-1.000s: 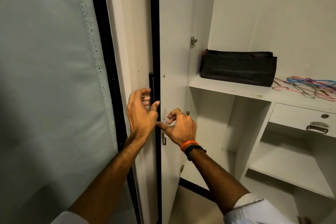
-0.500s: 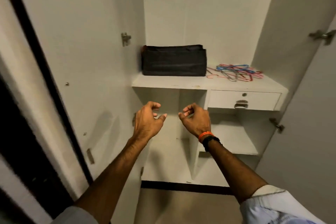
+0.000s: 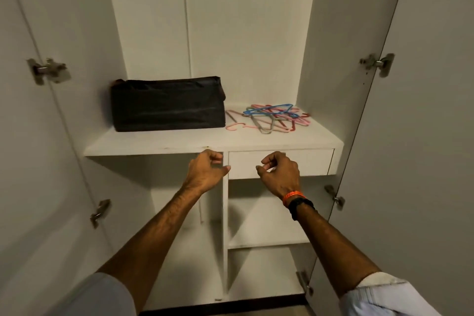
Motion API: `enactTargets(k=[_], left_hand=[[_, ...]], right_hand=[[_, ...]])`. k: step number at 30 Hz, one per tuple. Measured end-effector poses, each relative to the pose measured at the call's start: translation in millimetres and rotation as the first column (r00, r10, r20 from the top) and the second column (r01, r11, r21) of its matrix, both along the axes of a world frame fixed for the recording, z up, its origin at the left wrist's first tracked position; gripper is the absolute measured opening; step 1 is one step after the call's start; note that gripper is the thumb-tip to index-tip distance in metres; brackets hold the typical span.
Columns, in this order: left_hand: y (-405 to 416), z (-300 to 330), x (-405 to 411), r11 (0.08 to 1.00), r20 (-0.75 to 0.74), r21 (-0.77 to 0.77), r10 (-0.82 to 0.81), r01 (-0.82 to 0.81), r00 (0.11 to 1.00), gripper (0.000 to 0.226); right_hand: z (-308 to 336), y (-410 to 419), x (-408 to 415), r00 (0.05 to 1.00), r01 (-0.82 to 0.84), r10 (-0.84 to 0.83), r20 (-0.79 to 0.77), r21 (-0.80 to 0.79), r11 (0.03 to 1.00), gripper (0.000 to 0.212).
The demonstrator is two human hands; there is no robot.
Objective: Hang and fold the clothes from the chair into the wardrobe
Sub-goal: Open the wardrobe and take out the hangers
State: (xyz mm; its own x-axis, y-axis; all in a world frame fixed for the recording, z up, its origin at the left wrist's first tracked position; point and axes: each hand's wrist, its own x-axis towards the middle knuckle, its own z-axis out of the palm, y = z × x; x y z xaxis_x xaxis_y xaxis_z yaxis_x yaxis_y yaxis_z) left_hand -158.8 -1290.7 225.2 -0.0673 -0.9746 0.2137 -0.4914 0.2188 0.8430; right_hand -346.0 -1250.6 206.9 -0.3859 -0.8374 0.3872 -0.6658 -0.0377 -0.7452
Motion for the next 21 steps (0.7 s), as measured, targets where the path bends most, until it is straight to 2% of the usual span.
enactTargets(k=[10, 16, 21], left_hand=[[-136.4, 2.7, -103.7, 0.999, 0.001, 0.029, -0.041, 0.041, 0.999, 0.035], [-249.1, -1.3, -150.0, 0.994, -0.048, 0.05, -0.1, 0.102, 0.994, 0.036], [-336.6, 6.3, -183.4, 0.989, 0.012, 0.127, -0.079, 0.077, 0.997, 0.04]], right_hand=[[6.5, -124.9, -111.1, 1.0, 0.019, -0.018, -0.019, 0.04, 0.999, 0.016], [10.6, -223.6, -152.7, 0.994, 0.072, -0.067, -0.081, 0.065, 0.995, 0.019], [18.6, -302.4, -181.7, 0.978, 0.144, -0.119, -0.17, 0.148, 0.978, 0.024]])
